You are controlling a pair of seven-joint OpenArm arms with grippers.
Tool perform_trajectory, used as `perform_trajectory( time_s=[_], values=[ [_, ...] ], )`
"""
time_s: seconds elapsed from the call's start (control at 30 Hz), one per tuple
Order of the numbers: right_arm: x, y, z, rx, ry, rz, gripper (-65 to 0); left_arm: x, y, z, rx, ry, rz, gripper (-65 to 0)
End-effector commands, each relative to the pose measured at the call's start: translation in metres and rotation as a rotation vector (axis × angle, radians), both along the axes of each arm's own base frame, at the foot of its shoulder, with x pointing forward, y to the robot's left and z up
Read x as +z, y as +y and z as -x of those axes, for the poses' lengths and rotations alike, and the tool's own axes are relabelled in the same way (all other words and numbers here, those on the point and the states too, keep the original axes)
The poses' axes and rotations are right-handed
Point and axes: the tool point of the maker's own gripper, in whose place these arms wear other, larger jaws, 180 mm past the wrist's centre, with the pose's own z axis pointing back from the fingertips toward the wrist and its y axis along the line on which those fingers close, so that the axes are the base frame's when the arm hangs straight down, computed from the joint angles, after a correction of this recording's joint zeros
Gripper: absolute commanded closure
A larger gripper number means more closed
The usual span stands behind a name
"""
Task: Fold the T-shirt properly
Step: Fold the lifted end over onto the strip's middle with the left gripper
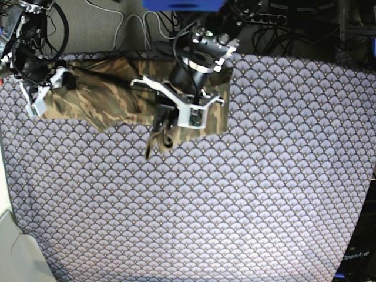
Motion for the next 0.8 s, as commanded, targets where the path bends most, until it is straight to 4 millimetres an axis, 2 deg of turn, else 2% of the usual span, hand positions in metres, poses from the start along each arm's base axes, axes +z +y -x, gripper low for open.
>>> perform_trajectory(
  time_s=[0.0, 0.23, 0.33, 0.4, 0.57, 0.63, 0.77],
  values=[
    [0.009, -0.006, -0.007, 0.004, -0.033, 0.015, -27.8, 0.012, -0.003, -0.006, -0.001, -0.046, 0.019, -0.2],
    [0.011, -0.006, -0.011, 0.005, -0.044, 0.015, -27.8, -0.004, -0.017, 0.004, -0.057, 0.011, -0.010, -0.3],
    [0.011, -0.006, -0.012, 0.005, -0.045, 0.015, -27.8, -0.010, -0.020, 0.002, -0.093, 0.065, -0.045, -0.4],
    [0.011, -0.004, -0.012, 0.010, -0.044, 0.014, -27.8, -0.006, -0.026, 0.000, -0.096, 0.070, -0.031, -0.4],
    [0.007, 0.009, -0.013, 0.051, -0.033, 0.003, -27.7, -0.009, -0.039, -0.007, -0.103, 0.082, -0.025, -0.5],
    [0.007, 0.011, -0.013, 0.056, -0.032, 0.001, -27.7, -0.016, -0.041, -0.007, -0.108, 0.096, -0.036, -0.5],
    [0.006, 0.011, -0.013, 0.056, -0.030, 0.001, -27.7, -0.019, -0.040, -0.006, -0.115, 0.102, -0.040, -1.9]
  ],
)
